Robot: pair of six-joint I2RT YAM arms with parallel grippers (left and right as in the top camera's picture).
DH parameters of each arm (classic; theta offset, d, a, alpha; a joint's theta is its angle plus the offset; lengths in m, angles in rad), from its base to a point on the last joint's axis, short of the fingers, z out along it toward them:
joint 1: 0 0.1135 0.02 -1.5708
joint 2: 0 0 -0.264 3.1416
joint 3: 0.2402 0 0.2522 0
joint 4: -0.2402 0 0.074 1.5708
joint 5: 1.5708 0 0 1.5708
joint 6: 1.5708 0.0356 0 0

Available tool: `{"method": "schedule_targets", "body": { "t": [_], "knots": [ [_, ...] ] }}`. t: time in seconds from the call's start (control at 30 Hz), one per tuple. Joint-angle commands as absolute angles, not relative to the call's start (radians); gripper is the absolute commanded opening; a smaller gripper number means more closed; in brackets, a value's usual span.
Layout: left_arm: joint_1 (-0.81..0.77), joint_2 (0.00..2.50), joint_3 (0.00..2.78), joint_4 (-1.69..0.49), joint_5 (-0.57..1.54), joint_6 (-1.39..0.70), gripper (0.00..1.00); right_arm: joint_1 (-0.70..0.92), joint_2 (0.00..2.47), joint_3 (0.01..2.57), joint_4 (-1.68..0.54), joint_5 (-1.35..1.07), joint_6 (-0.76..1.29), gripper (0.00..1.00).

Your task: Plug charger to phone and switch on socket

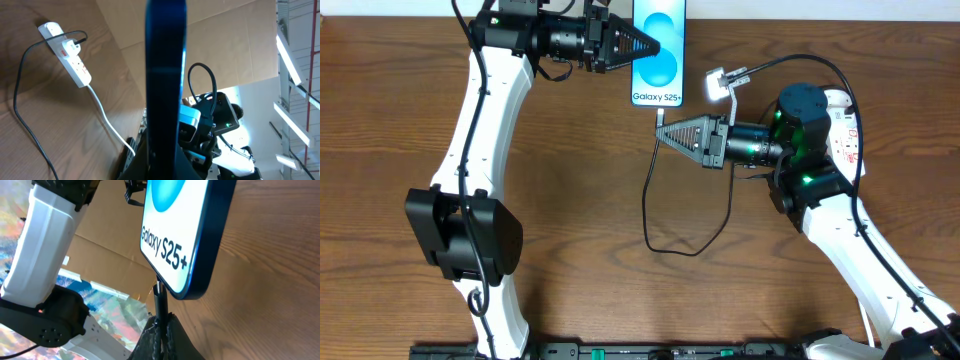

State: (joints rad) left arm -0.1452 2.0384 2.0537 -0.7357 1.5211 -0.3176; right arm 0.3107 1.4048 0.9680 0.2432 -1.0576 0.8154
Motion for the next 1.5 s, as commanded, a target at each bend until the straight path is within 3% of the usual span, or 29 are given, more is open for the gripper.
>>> {"method": "schedule_targets", "body": {
  "t": [0.0,1.47],
  "knots": [
    [-0.144,2.032,2.067,-0.731,1.571,-0.309,0.07,0.31,1.393,0.983,0.247,-1.056,0.845,0.01],
    [-0.16,2.032,2.067,-0.735,1.571,-0.309,0.07,0.307,1.393,0.983,0.247,-1.073,0.886,0.01]
  ]
}}
